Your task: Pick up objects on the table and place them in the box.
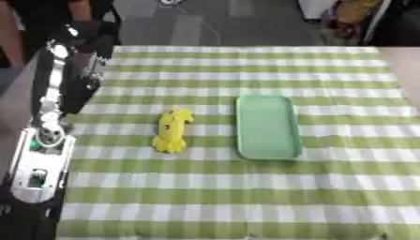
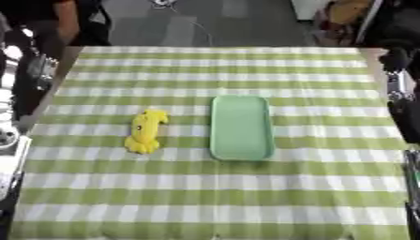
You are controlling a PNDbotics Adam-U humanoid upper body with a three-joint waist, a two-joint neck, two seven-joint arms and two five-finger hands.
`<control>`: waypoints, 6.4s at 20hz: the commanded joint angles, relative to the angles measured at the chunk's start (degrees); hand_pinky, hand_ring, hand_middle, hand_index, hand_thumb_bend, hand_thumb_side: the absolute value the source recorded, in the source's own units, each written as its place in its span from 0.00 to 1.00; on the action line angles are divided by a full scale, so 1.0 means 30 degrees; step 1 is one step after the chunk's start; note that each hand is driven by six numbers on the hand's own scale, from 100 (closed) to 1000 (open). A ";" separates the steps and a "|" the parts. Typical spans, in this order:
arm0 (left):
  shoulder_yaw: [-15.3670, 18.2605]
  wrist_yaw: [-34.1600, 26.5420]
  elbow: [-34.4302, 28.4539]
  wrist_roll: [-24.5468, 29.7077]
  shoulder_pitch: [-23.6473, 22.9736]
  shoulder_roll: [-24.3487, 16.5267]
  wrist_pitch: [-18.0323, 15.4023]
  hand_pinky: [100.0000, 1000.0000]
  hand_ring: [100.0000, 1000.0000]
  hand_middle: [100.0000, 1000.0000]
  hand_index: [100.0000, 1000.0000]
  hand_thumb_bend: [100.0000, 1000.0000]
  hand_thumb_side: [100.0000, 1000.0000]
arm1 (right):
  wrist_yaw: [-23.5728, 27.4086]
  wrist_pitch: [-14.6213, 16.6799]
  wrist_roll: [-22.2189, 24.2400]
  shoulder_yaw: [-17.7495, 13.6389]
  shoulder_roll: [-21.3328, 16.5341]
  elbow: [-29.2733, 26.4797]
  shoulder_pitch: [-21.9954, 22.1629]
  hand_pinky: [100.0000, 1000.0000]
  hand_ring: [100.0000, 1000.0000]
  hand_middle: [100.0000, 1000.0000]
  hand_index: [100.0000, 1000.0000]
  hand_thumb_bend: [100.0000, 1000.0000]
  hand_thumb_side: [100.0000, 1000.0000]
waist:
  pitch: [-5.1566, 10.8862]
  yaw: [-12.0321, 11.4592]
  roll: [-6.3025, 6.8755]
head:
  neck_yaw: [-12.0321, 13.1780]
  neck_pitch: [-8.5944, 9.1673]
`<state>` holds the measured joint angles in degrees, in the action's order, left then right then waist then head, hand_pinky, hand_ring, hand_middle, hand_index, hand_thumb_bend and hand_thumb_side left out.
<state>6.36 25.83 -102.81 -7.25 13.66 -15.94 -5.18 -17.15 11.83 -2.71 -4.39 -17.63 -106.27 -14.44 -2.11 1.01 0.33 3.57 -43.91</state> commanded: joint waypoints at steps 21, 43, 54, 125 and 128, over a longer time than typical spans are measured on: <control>-0.2320 0.3438 0.8539 0.3681 0.3872 -0.6094 0.3184 0.76 0.85 0.89 0.89 0.58 0.84 | 0.0025 0.0039 0.0140 0.0000 -0.0414 0.0017 0.0065 0.65 0.74 0.75 0.85 0.14 0.80 | 0.0346 0.0385 0.0275 | 0.0281 0.1308; -0.3482 0.6006 1.2038 0.4741 0.6240 -0.5128 0.1152 0.77 0.82 0.83 0.86 0.58 0.87 | 0.0033 0.0095 0.0221 -0.0025 -0.0360 0.0118 0.0032 0.66 0.74 0.75 0.85 0.13 0.80 | 0.0247 0.0347 0.0184 | 0.0363 0.1021; -0.4074 0.6674 1.2273 0.5490 0.6644 -0.4865 0.0549 0.77 0.80 0.76 0.80 0.68 0.75 | 0.0082 0.0135 0.0325 0.0025 -0.0335 0.0138 0.0024 0.66 0.74 0.75 0.85 0.13 0.80 | 0.0212 0.0365 0.0179 | 0.0409 0.0970; -0.6877 0.7082 1.2323 0.9381 0.6011 -0.3757 -0.1723 0.73 0.71 0.71 0.79 0.73 0.84 | 0.0198 0.0251 0.0462 0.0000 -0.0251 0.0156 -0.0075 0.66 0.74 0.76 0.85 0.12 0.81 | 0.0138 0.0533 0.0211 | 0.0559 0.0944; -0.6843 0.7115 1.2407 0.9351 0.5999 -0.3724 -0.1734 0.73 0.69 0.70 0.79 0.73 0.84 | 0.0202 0.0256 0.0472 0.0003 -0.0251 0.0153 -0.0084 0.66 0.74 0.76 0.85 0.12 0.81 | 0.0127 0.0539 0.0211 | 0.0567 0.0952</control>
<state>-14.43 46.79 -65.27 20.67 31.02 -26.52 -10.17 -16.77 12.57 -1.44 -4.07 -17.64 -105.17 -13.99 -2.17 2.60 0.97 4.59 -41.12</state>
